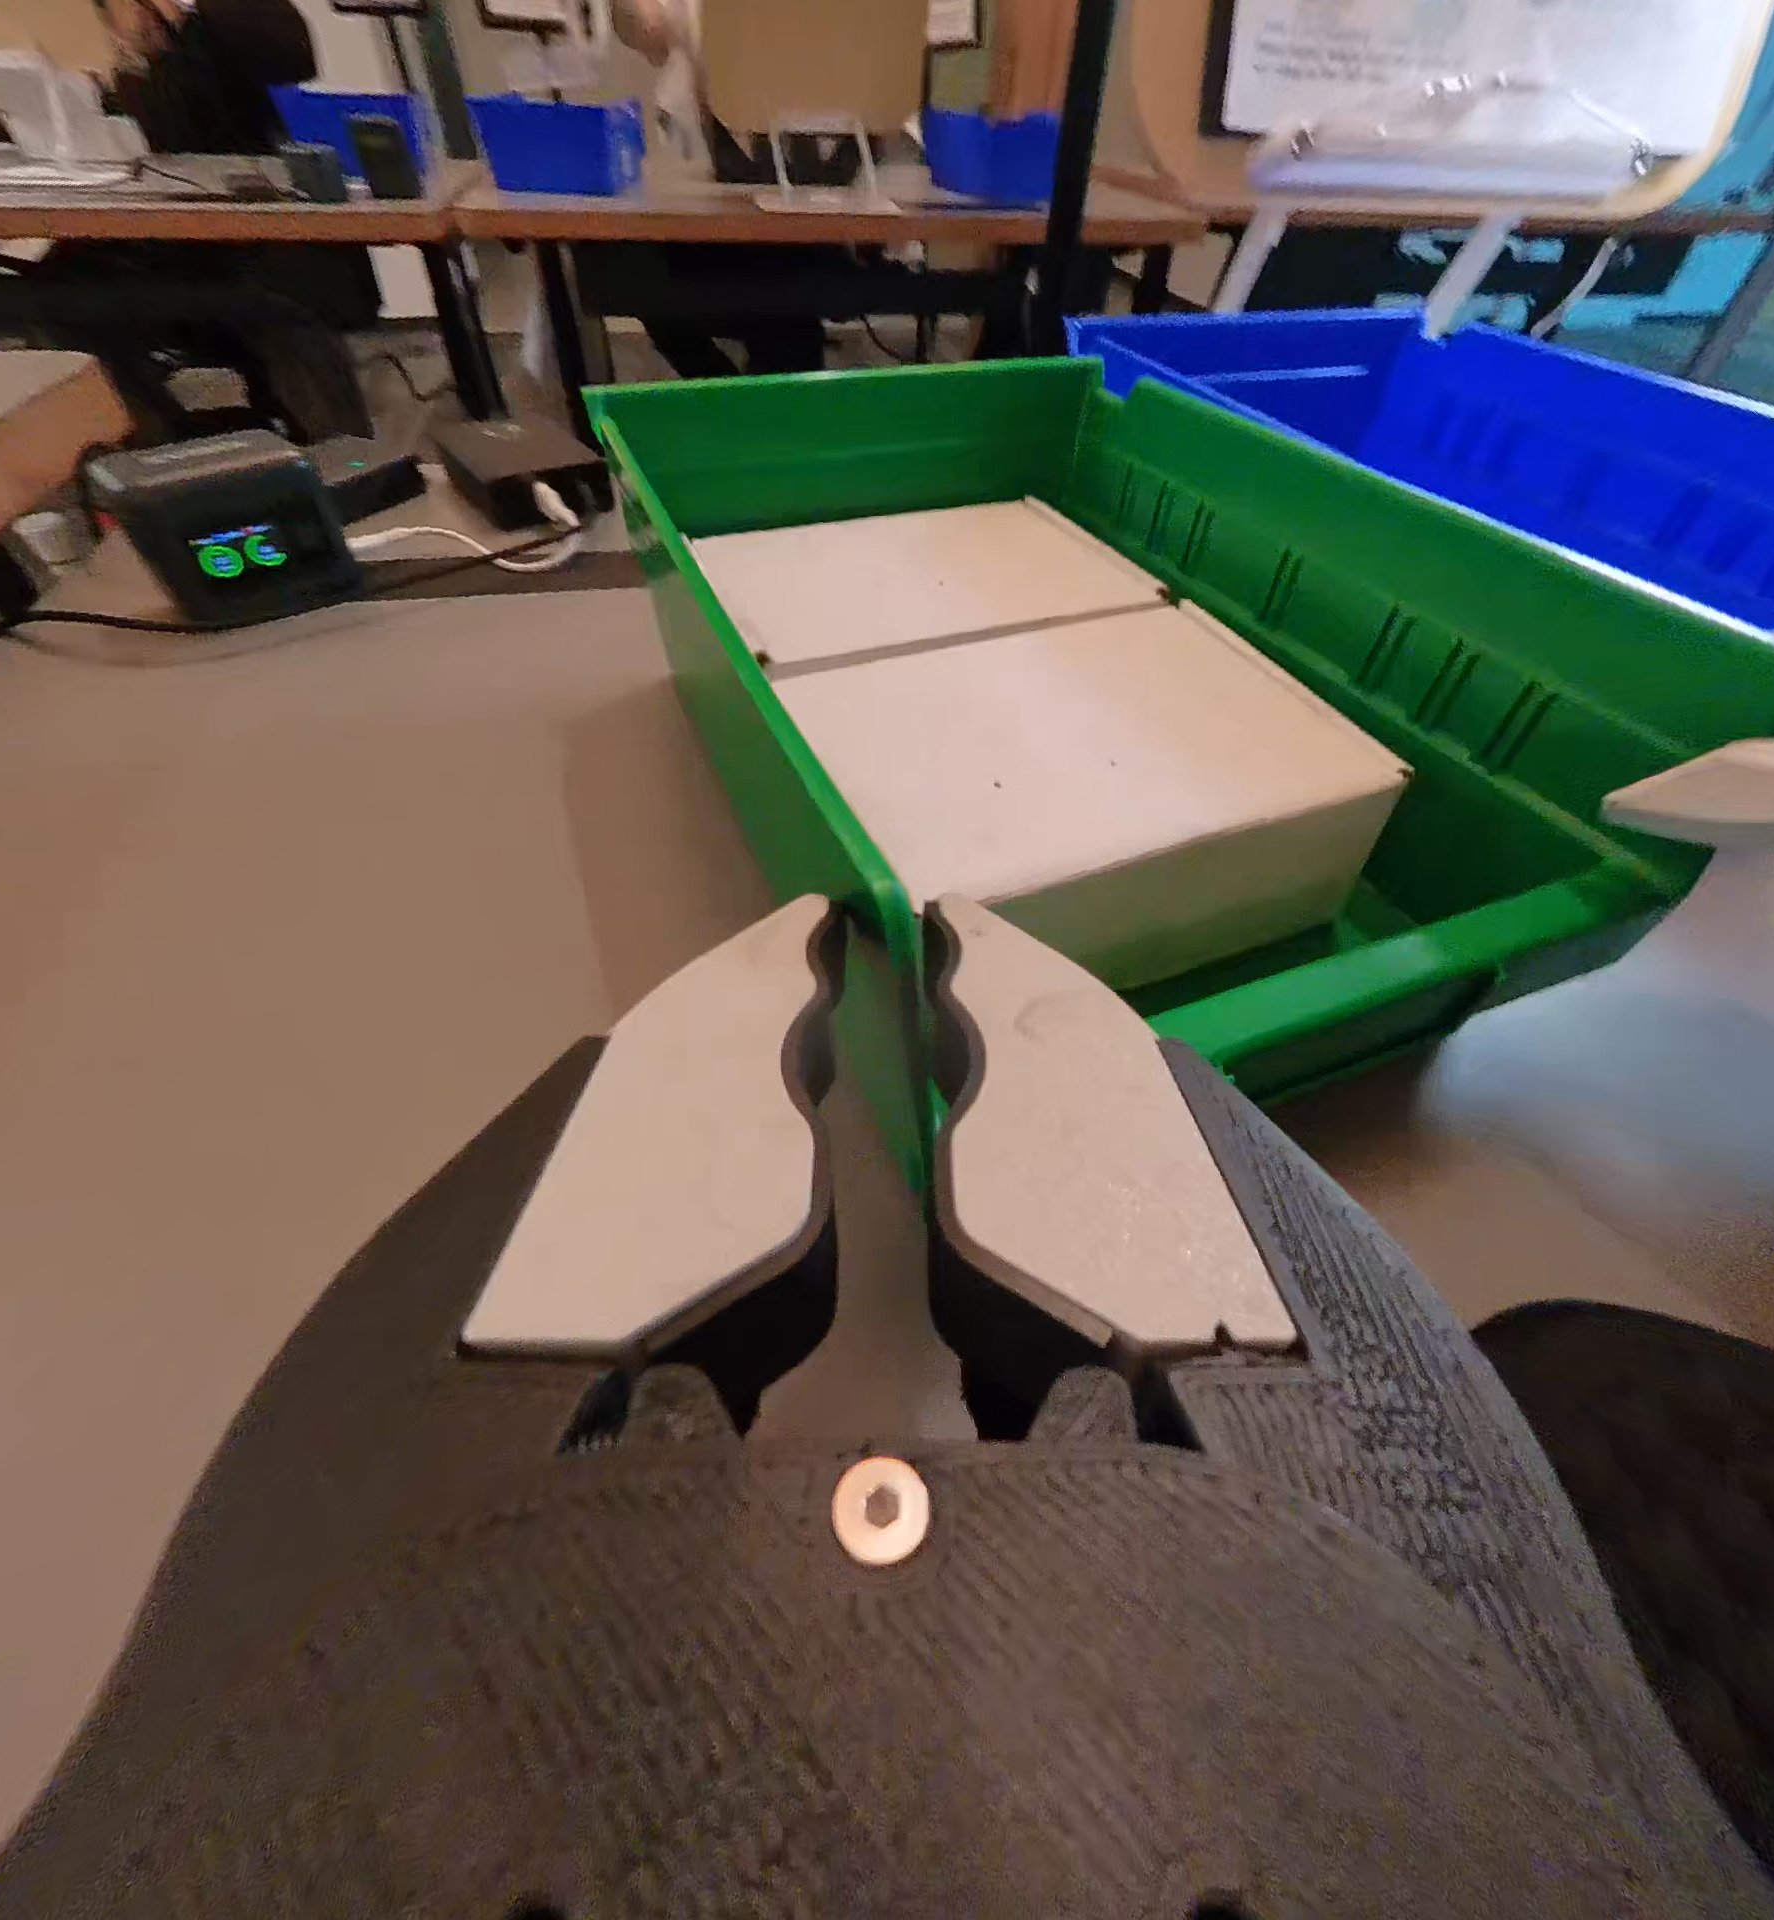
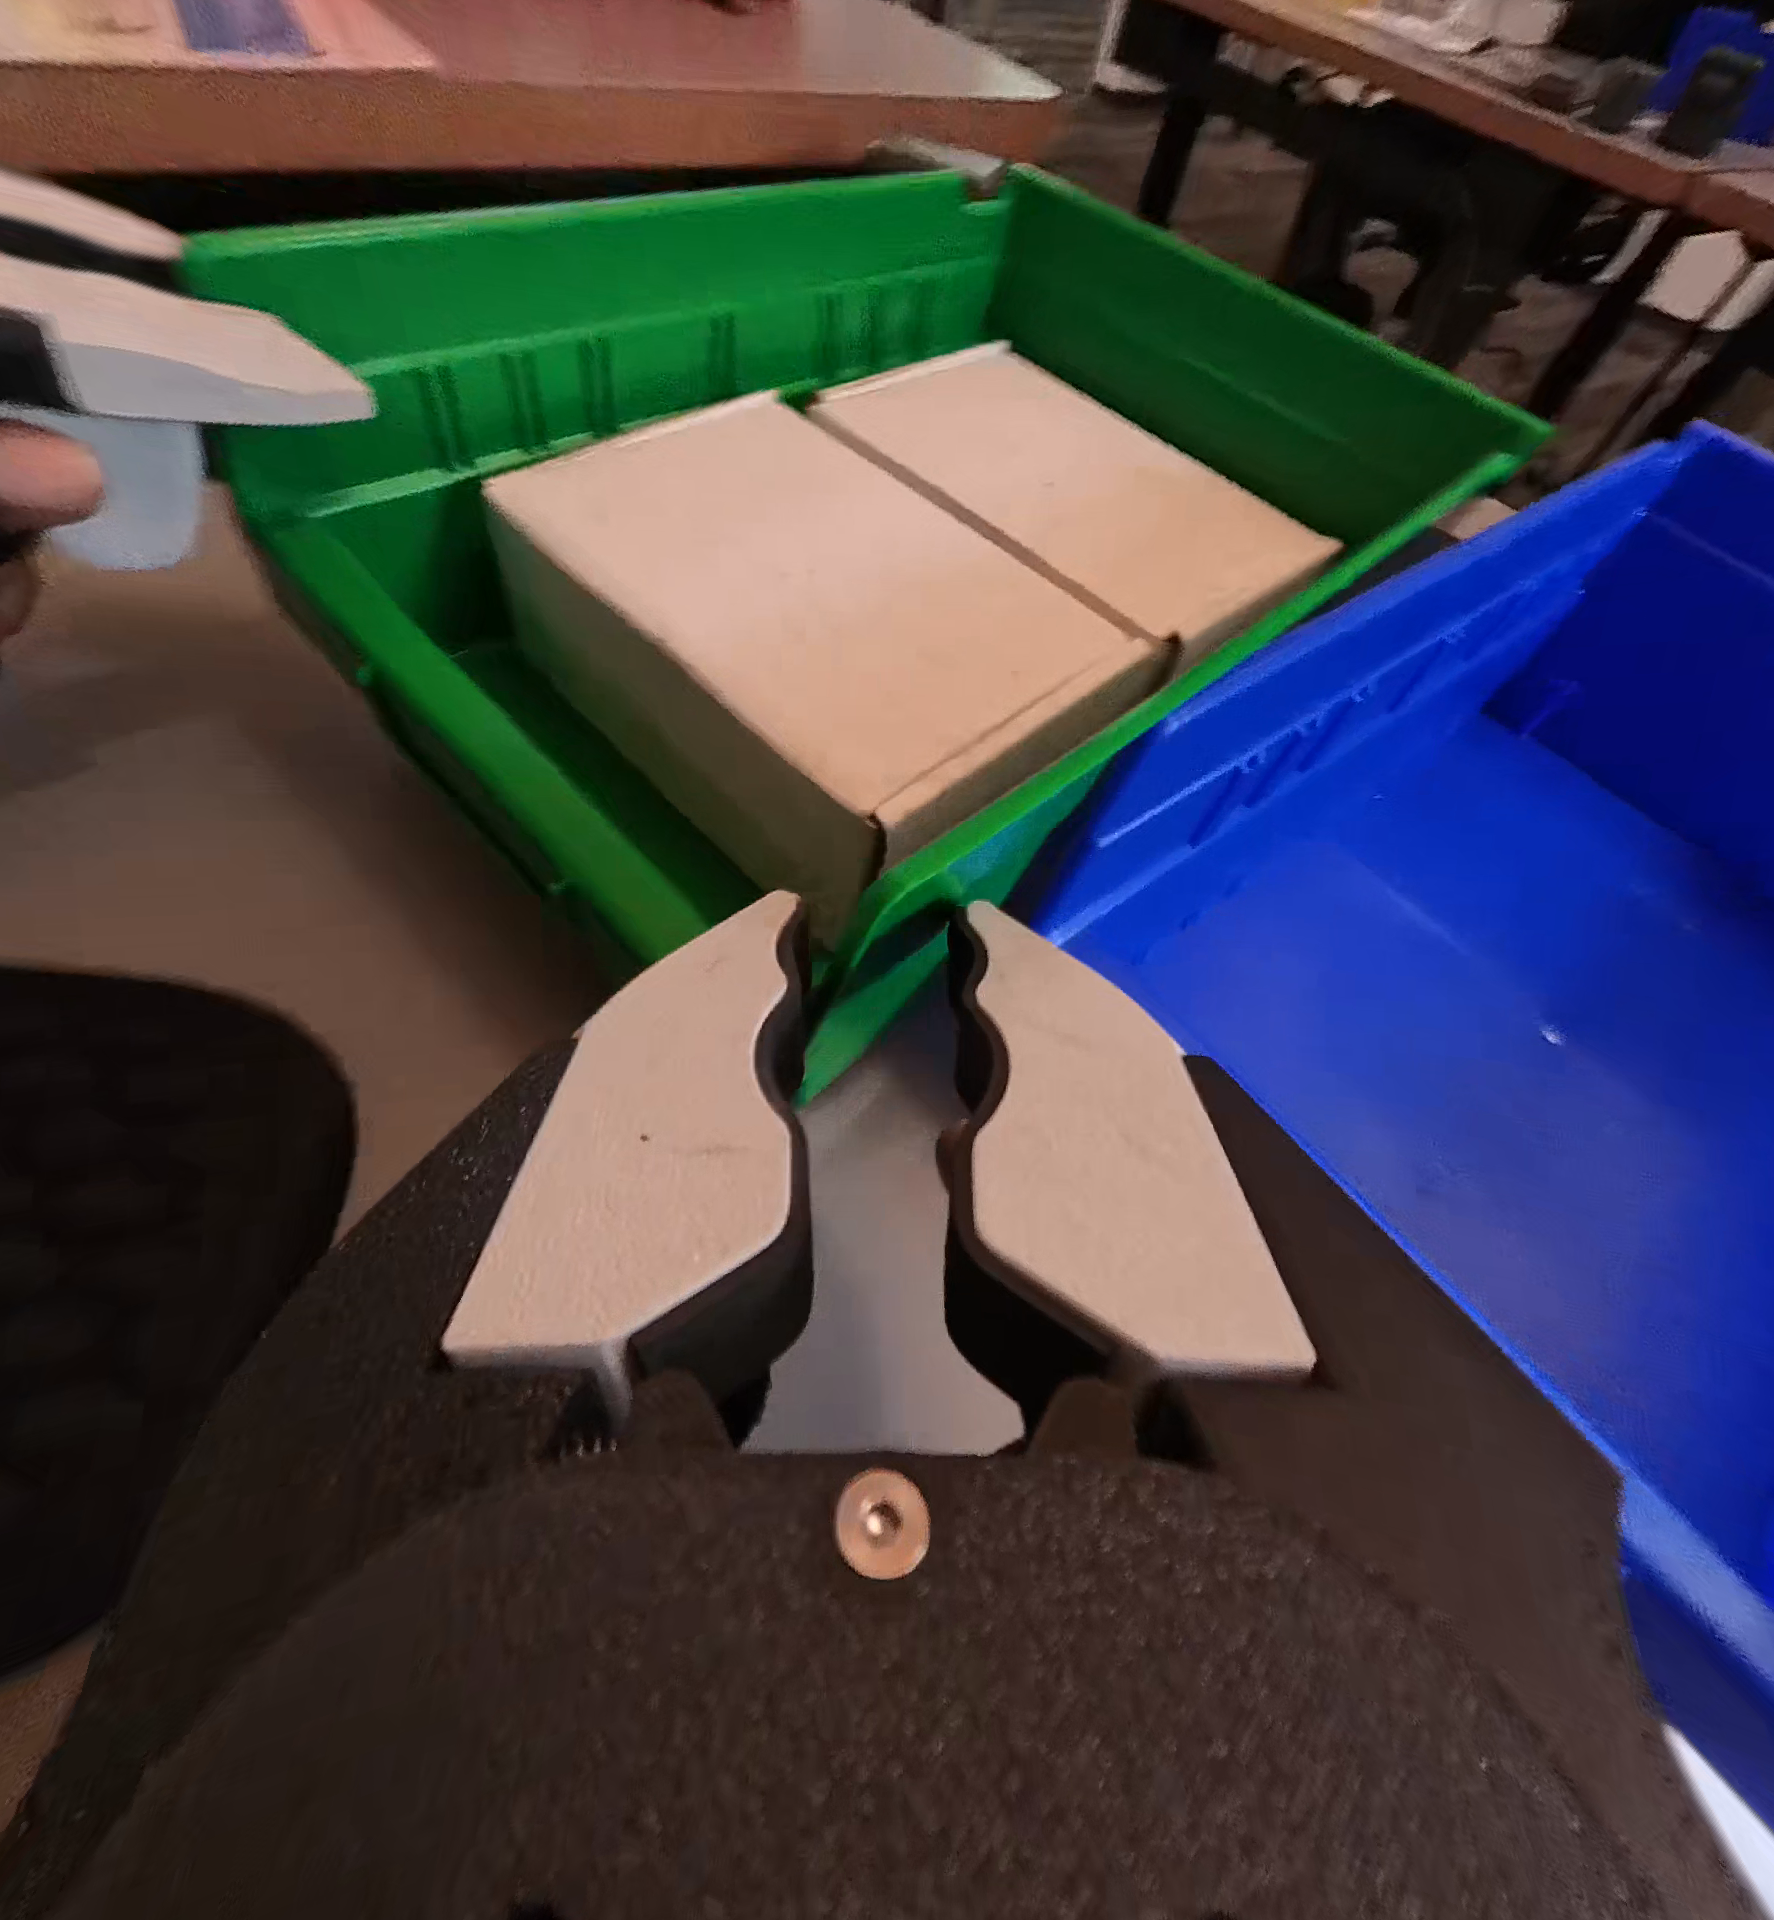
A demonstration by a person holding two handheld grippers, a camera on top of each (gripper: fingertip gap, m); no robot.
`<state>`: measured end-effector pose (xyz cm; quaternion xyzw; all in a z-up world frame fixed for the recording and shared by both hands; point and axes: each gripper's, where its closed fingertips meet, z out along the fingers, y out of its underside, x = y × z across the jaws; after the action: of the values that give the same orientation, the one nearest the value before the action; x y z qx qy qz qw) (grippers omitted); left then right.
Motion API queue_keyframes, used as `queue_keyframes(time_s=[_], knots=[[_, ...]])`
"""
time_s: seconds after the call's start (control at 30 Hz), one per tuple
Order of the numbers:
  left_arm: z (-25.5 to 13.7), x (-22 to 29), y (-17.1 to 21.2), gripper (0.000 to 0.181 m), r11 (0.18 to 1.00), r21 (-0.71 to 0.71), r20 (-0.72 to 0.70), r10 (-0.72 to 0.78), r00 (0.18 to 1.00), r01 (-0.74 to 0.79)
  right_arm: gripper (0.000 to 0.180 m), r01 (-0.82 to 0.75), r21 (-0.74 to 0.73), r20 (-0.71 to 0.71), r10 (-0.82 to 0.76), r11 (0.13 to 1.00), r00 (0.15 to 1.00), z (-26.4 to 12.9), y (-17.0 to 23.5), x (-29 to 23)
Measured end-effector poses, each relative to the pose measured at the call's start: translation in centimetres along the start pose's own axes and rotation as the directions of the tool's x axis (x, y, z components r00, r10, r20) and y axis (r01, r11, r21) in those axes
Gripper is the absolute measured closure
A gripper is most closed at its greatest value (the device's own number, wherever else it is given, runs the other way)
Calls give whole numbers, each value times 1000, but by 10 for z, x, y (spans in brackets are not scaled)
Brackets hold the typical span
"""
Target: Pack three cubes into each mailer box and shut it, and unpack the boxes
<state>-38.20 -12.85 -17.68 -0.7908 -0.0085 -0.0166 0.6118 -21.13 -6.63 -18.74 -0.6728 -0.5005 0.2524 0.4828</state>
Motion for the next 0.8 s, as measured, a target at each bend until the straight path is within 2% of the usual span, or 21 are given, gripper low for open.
queue_keyframes(time_s=[0.07,0.1,0.17,0.27,0.33,0.4,0.43,0.53,0.57,0.63,0.7,0.8], knots=[[0,5,-3,158,999,-5,-26,34,999,-34,150,46,-14,72,-45,999,996,-16,-3,2],[-3,4,-11,153,998,18,-17,58,998,-58,142,87,-18,91,-85,996,992,-25,-5,6],[-12,5,-29,147,989,40,0,142,990,-142,136,170,-43,94,-165,985,982,-44,-8,24],[-18,34,-49,145,951,30,-108,308,945,-307,126,309,-189,89,-297,932,951,-57,8,59],[-11,59,-41,136,903,-42,-213,411,886,-428,116,391,-345,123,-372,854,920,-55,35,83],[1,69,-18,127,814,-161,-280,504,817,-558,113,454,-423,129,-444,784,887,-46,54,101],[8,69,-5,123,764,-221,-317,532,785,-606,113,472,-456,145,-460,755,876,-41,63,105],[19,79,31,115,674,-343,-459,487,743,-654,113,506,-534,186,-489,678,852,-25,85,112],[22,76,38,115,620,-373,-469,515,717,-690,120,511,-549,197,-492,661,848,-21,91,113],[25,68,46,122,504,-418,-463,598,654,-756,139,513,-540,229,-469,668,853,-20,94,107],[26,69,54,123,426,-436,-473,641,605,-793,142,542,-522,216,-513,659,831,-23,95,108],[32,77,65,129,381,-430,-484,668,565,-818,145,547,-519,216,-518,657,827,-38,100,104]])
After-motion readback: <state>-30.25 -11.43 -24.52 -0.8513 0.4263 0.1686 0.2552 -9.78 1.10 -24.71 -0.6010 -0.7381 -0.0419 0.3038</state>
